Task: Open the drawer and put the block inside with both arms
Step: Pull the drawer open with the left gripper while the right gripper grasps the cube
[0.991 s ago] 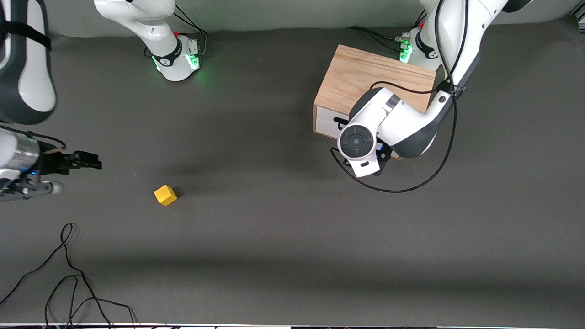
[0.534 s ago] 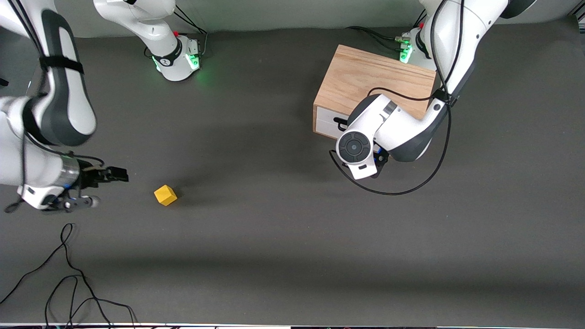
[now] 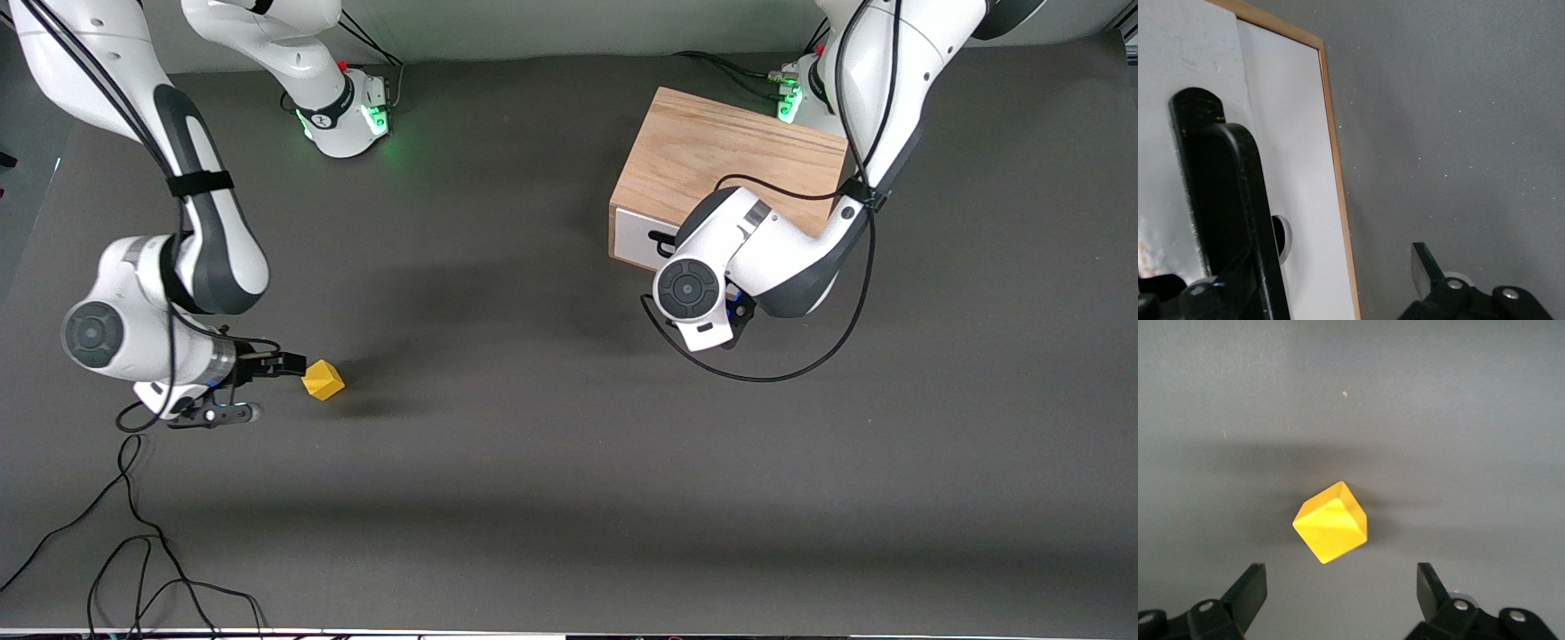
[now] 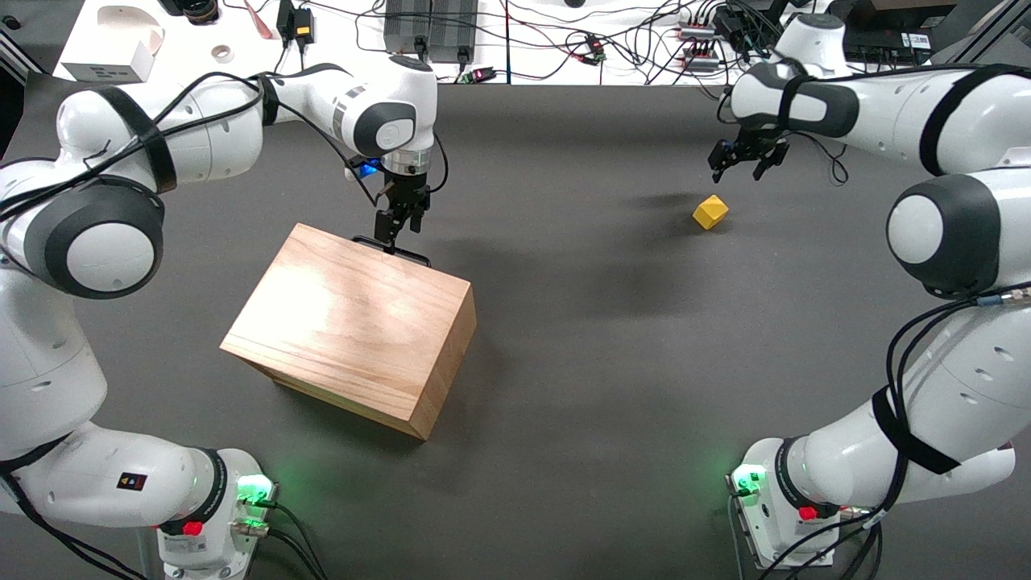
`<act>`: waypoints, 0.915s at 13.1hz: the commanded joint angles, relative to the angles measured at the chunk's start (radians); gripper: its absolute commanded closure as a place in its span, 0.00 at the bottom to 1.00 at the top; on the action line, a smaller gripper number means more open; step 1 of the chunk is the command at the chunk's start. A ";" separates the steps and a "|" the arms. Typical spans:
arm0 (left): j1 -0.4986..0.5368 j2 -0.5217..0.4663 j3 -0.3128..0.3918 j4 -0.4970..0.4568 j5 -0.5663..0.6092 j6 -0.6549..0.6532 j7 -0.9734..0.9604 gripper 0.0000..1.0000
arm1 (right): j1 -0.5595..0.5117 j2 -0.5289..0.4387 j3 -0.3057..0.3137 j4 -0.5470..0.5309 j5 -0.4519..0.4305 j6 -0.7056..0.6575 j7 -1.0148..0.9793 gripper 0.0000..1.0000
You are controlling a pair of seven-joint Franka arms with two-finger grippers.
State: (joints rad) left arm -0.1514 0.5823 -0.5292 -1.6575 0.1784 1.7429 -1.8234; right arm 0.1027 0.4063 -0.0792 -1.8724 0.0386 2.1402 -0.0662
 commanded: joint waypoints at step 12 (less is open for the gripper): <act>-0.019 0.093 0.018 0.165 0.090 0.156 -0.010 0.00 | 0.062 0.072 -0.019 -0.037 0.001 0.127 -0.335 0.01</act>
State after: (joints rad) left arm -0.1523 0.6312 -0.5266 -1.5629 0.2259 1.8446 -1.8235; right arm 0.2029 0.4789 -0.0980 -1.8941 0.0372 2.2395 -0.2892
